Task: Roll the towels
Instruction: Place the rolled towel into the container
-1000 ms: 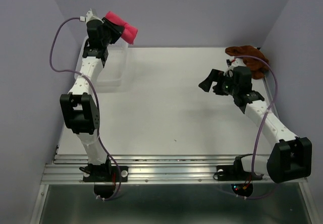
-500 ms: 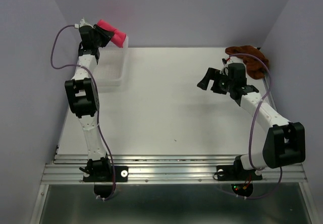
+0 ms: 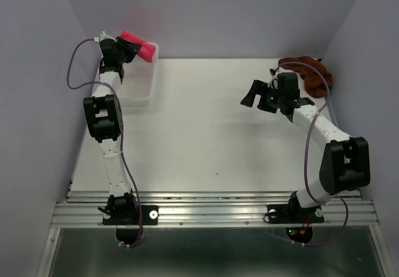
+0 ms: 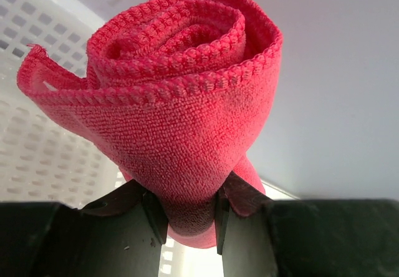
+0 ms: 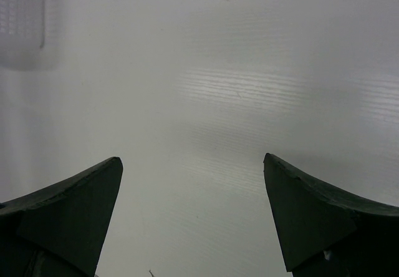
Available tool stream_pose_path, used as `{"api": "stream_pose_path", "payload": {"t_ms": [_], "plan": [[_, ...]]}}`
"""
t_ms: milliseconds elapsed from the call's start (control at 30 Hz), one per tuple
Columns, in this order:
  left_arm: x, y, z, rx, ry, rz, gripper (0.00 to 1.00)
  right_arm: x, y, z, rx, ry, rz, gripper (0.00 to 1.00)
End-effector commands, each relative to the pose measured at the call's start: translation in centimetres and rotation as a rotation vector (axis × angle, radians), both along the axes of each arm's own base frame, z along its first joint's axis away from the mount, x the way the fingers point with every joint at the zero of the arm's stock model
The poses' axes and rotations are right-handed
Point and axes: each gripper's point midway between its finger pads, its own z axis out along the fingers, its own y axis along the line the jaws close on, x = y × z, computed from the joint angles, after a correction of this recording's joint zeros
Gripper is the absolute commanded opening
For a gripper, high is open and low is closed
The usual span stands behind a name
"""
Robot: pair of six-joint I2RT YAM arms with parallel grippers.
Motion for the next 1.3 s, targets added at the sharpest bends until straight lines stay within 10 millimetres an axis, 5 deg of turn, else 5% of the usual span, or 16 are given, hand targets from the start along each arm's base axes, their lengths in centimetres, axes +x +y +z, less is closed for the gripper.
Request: {"api": "stream_pose_path", "payload": {"t_ms": [0, 433, 1267], "plan": [[1.0, 0.4, 4.6, 0.006, -0.140, 0.003, 0.00, 1.0, 0.6, 1.9, 0.021, -0.036, 0.024, 1.00], [2.5, 1.9, -1.2, 0.035, -0.046, 0.035, 0.00, 0.9, 1.5, 1.3, 0.033, 0.015, 0.094, 1.00], [0.9, 4.3, -6.4, 0.022, 0.133, 0.123, 0.13, 1.3, 1.7, 1.2, 0.034, 0.026, 0.107, 1.00]]}}
